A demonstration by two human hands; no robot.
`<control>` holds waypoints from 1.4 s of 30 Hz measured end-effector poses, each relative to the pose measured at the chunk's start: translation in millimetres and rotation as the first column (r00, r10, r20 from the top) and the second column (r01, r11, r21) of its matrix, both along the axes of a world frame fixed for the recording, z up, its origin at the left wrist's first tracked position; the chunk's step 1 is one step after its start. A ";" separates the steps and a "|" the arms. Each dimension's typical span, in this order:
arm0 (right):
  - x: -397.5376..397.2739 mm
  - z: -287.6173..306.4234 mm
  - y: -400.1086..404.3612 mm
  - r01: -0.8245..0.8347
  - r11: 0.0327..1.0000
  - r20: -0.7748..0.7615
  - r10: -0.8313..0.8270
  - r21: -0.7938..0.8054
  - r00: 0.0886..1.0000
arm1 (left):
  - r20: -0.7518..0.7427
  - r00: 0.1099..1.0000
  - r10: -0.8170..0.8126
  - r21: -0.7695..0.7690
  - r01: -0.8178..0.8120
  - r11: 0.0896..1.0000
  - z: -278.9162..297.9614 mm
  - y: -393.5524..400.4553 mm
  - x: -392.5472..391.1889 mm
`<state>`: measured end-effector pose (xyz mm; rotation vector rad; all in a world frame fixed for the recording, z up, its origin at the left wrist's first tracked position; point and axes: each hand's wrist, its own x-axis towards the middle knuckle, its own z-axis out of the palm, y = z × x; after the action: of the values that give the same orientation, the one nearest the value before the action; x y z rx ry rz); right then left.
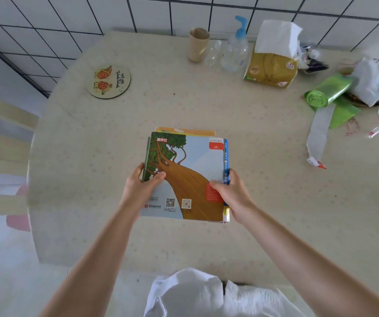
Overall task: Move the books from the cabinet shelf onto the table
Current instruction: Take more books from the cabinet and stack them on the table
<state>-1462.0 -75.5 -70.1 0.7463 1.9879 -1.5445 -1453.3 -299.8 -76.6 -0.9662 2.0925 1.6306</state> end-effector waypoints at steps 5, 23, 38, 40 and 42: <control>8.9 -1.0 -7.6 -0.129 0.988 -0.085 0.136 0.087 0.987 | -0.019 1.000 -0.020 -0.201 0.015 0.979 -3.9 -7.1 6.6; 8.1 -7.4 -19.8 -0.196 0.978 -0.076 0.200 0.068 0.977 | 0.012 0.992 -0.127 -0.196 0.127 0.972 -9.3 -6.4 5.5; 73.4 26.0 48.6 -0.334 0.845 -0.349 0.489 0.418 0.800 | -0.231 0.890 -0.394 -0.658 0.155 0.736 36.2 49.9 47.5; 87.2 24.8 64.6 -0.301 0.852 -0.364 0.467 0.429 0.806 | -0.263 0.864 -0.430 -0.666 0.160 0.728 41.9 77.9 57.5; 103.2 24.0 79.8 -0.247 0.867 -0.387 0.425 0.432 0.818 | -0.315 0.807 -0.500 -0.661 0.191 0.726 42.6 107.3 69.4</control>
<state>-1358.9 4.3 -46.1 0.1026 2.6429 -1.2258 -1384.0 -192.6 -34.0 -0.2337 3.0176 1.0642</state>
